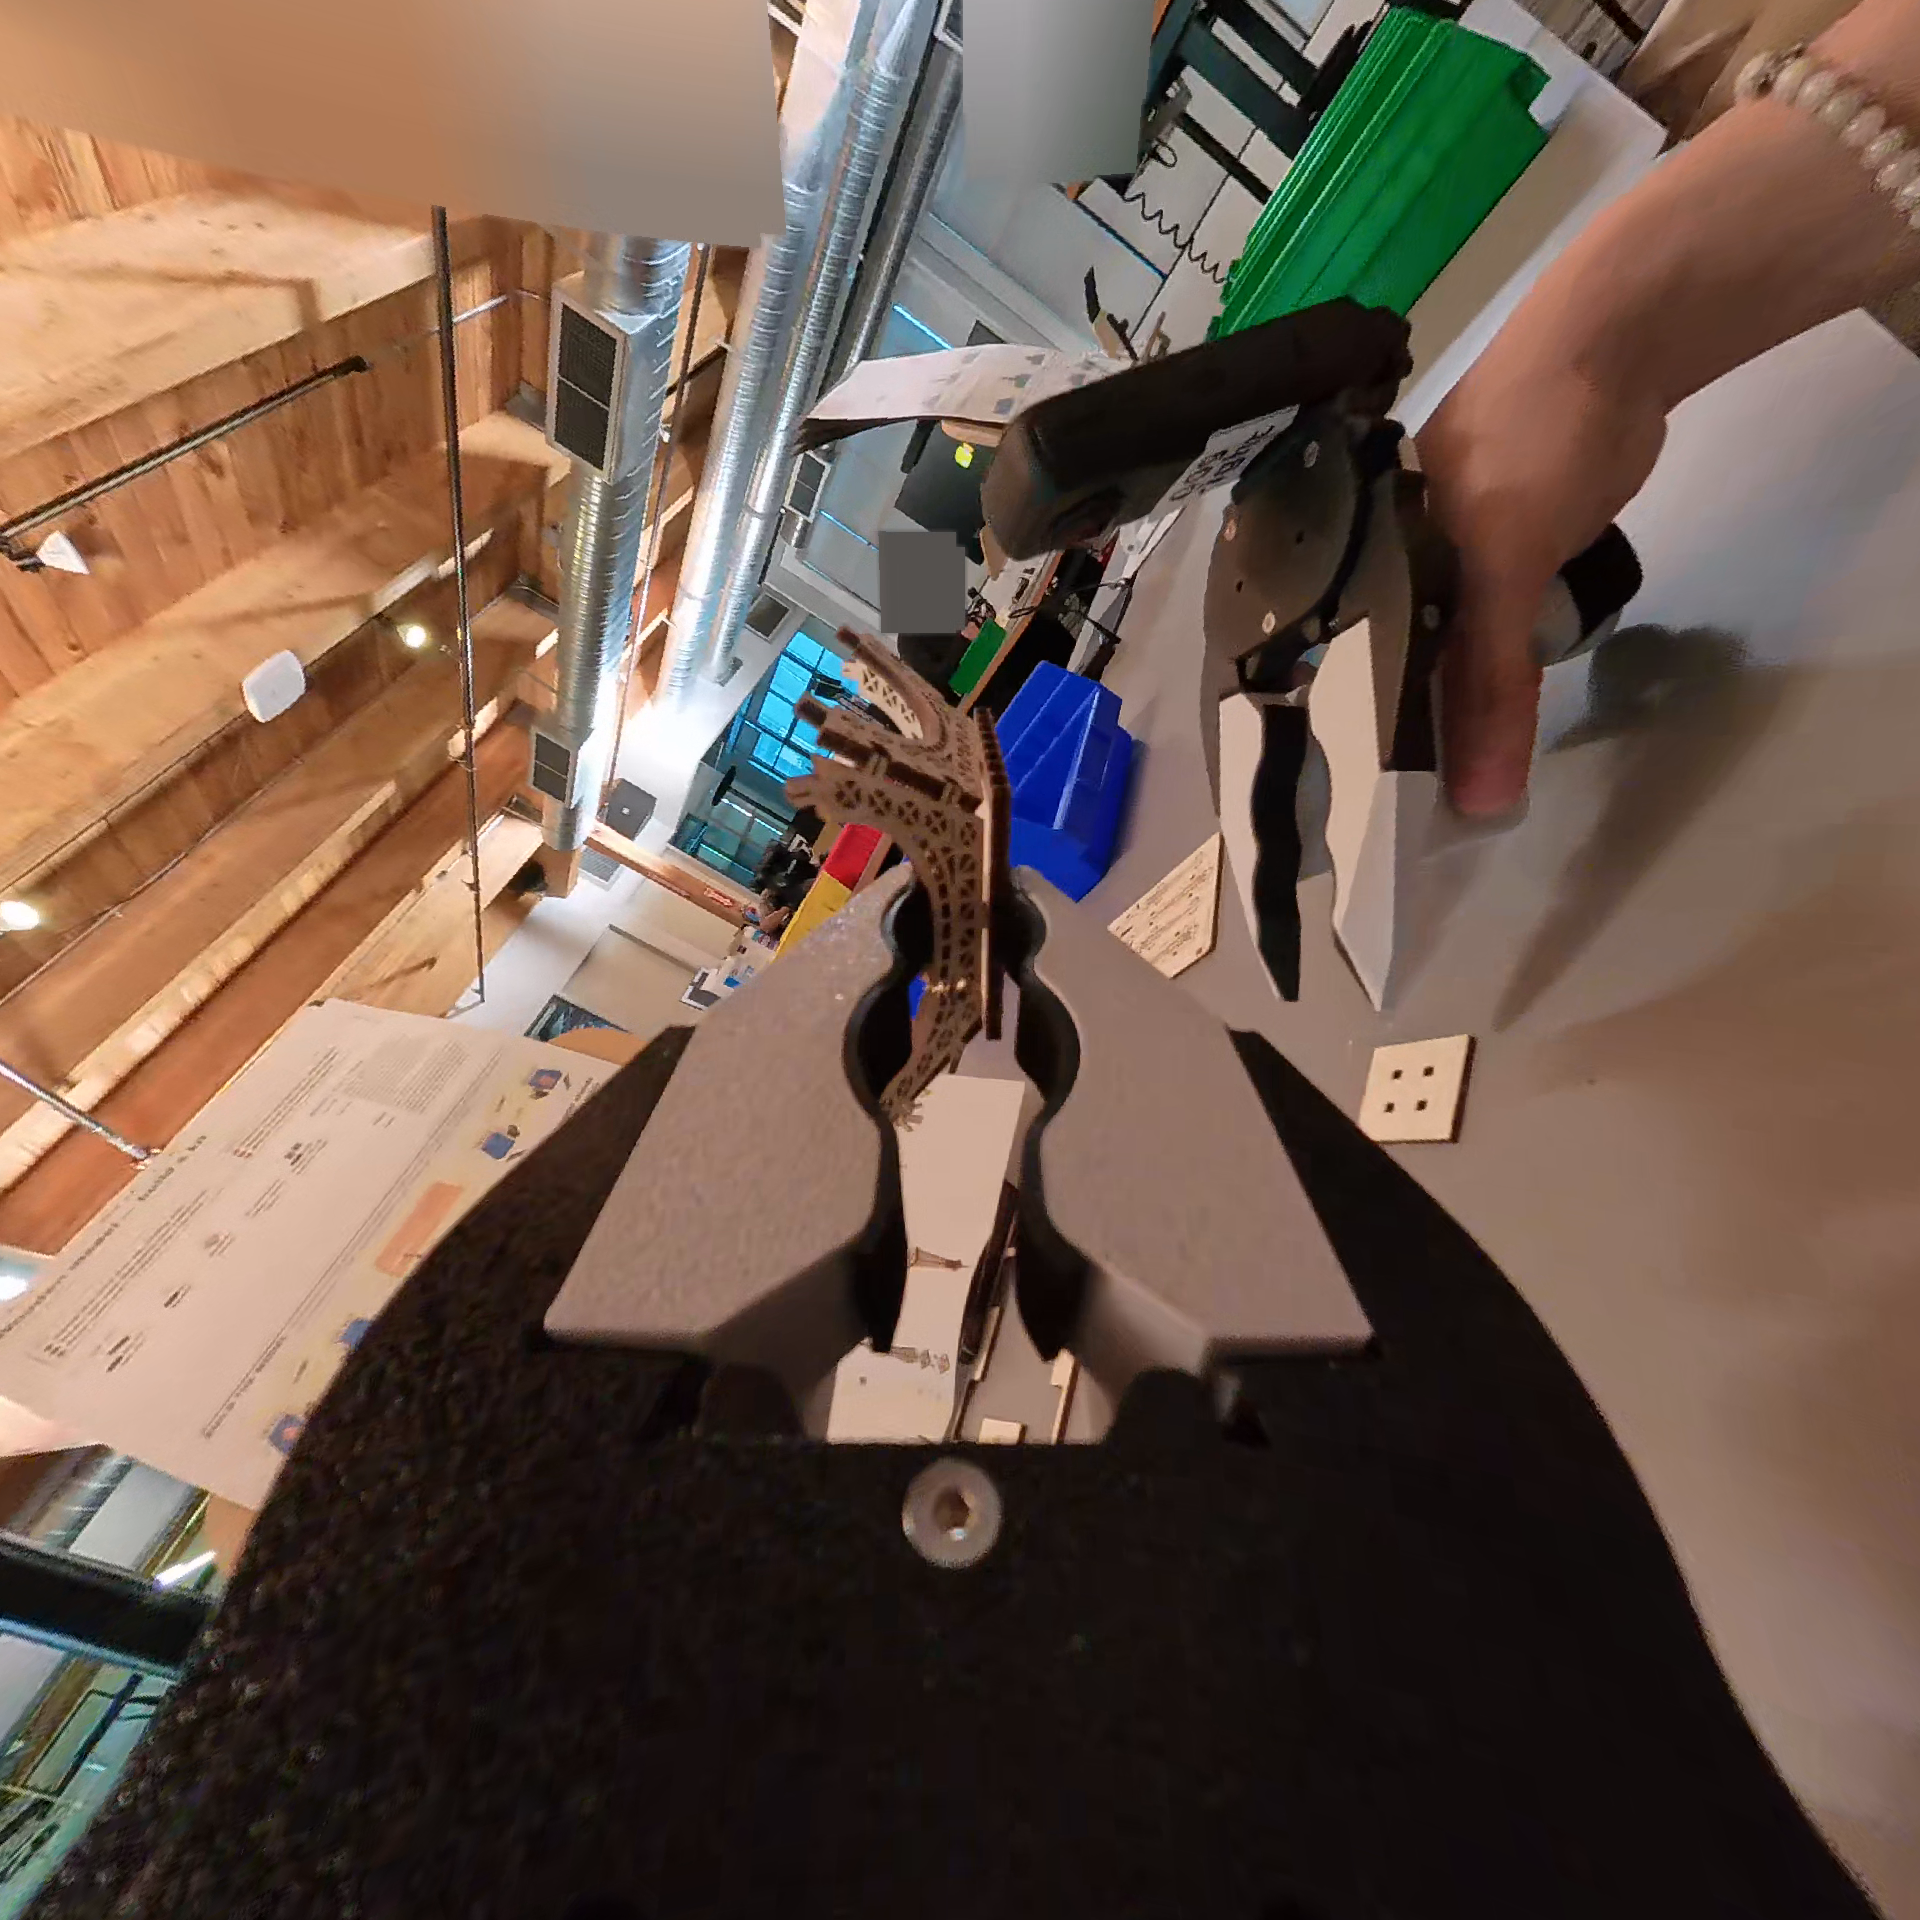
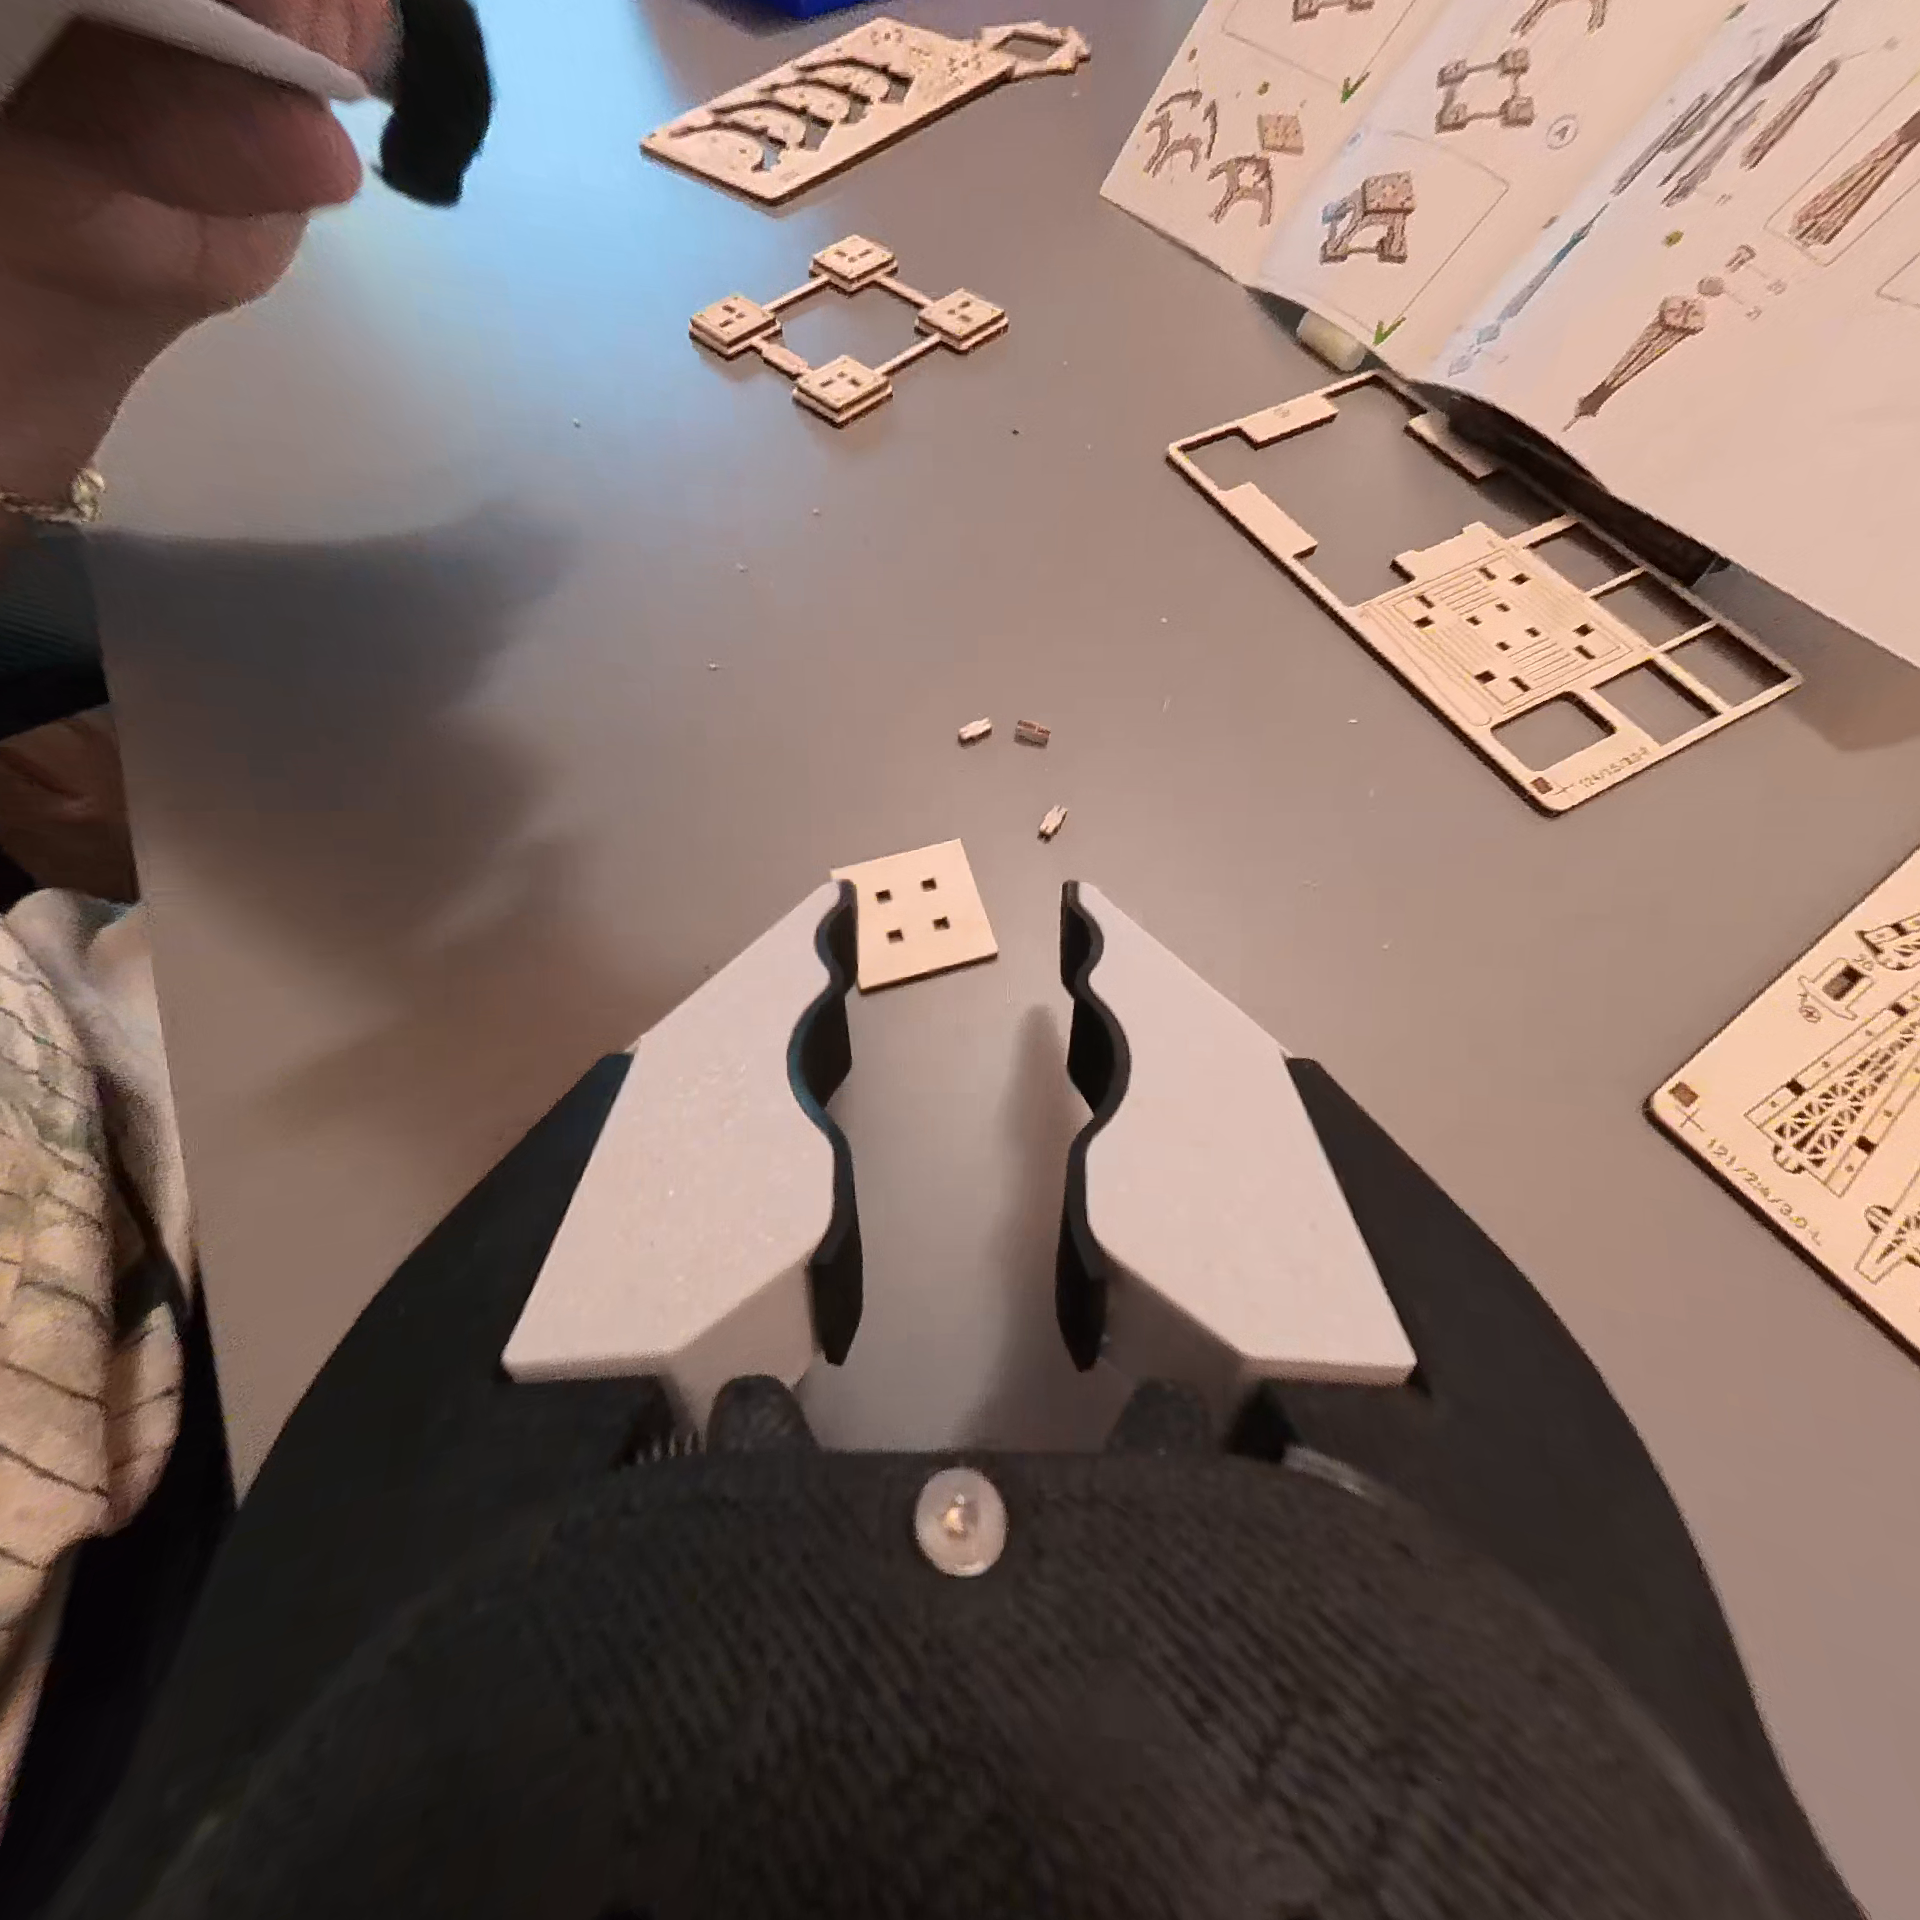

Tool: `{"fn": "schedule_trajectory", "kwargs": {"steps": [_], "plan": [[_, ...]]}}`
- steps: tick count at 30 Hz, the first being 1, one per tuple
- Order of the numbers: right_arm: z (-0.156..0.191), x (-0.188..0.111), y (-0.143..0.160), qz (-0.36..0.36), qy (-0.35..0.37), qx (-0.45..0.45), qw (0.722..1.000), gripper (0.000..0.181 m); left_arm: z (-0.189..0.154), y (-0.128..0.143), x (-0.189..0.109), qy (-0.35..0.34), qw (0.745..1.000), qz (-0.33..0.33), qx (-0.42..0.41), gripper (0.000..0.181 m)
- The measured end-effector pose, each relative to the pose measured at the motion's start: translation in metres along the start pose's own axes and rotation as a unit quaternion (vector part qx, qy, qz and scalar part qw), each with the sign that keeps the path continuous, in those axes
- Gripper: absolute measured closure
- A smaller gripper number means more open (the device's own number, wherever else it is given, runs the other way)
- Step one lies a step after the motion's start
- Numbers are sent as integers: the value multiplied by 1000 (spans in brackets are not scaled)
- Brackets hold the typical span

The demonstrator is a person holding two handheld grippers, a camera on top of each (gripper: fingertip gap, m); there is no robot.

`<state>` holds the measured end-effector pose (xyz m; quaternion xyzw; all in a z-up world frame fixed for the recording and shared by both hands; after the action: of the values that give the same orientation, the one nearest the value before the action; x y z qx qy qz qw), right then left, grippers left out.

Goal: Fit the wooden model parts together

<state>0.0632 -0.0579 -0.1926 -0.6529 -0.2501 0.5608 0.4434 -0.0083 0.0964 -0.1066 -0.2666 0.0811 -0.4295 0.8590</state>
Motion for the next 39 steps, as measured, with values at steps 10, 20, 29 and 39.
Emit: {"fn": "schedule_trajectory", "kwargs": {"steps": [10, 20, 29, 39], "plan": [[-5, 14, 7, 111, -90, -10, 990, 138, 7, 21, -6, -3, 999, 27, -28, 171], [-1, 28, 1, 139, -90, -85, 982, 150, 2, 22, -4, 3, 997, 69, 46, 171], [-25, -14, -24, 104, 70, -70, 990, 151, -9, 24, 1, -7, 972, 140, 190, 170], [24, -56, -121, 62, 83, -48, 993, 151, -47, 30, 23, -13, 943, 153, 294, 170]]}}
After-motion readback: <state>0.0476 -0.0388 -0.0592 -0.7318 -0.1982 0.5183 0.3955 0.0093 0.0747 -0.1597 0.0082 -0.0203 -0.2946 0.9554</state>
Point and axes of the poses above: each gripper's, where its closed fingertips meet, x out along the fingers, y out of its underside, z = x × y across the jaws, the point moved 7 cm from there along -x, back along the fingers
